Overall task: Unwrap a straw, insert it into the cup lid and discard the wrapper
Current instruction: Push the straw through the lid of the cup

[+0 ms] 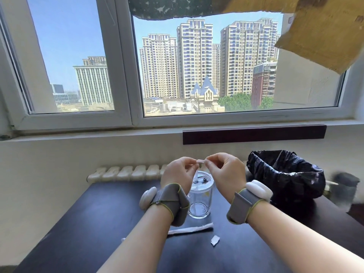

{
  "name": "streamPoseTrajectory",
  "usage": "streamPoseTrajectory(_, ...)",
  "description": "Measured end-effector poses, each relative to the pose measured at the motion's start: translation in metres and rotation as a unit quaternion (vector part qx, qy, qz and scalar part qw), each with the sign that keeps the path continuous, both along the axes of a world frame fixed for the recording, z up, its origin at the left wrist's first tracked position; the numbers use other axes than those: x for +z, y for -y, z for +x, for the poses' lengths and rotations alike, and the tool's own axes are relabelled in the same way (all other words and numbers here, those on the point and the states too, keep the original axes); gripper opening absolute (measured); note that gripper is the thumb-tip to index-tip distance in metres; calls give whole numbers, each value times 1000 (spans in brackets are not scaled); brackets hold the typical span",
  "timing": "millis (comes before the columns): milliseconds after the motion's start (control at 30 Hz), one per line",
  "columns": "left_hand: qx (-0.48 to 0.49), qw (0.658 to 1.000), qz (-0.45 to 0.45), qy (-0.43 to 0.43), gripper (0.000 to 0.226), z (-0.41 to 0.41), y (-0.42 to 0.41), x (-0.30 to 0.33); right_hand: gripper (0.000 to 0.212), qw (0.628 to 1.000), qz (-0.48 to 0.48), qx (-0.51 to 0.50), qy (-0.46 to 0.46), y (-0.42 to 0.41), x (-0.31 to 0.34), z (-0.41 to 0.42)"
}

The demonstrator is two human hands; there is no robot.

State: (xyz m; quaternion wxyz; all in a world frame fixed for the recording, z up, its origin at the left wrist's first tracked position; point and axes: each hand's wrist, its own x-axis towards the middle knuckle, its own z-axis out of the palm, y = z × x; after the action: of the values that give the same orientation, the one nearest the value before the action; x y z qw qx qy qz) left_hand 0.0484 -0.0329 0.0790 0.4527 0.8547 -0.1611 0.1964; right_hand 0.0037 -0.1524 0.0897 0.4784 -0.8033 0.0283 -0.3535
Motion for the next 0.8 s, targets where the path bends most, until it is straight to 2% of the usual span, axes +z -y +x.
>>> streamPoseTrajectory(133,-10,1000,3,-3,15,0,0,1,6,997,51,43,24,1,14,4)
streamPoseTrajectory(300,-16,1000,2,-1,16,0,-2,3,20,989,73,125,-16,3,14,10)
streamPoseTrajectory(367,-17,1000,7,0,17,2,-2,4,19,989,67,134,-19,2,10,12)
streamPoseTrajectory(533,-19,1000,13,-4,28,3,-2,0,6,996,0,88,-7,-2,3,13)
streamPoseTrajectory(667,-17,1000,26,-2,24,0,-1,0,2,995,-81,48,26,-5,3,15)
streamPoseTrajectory(800,-20,999,44,8,22,1,-1,-1,4,993,-95,58,49,-5,0,19)
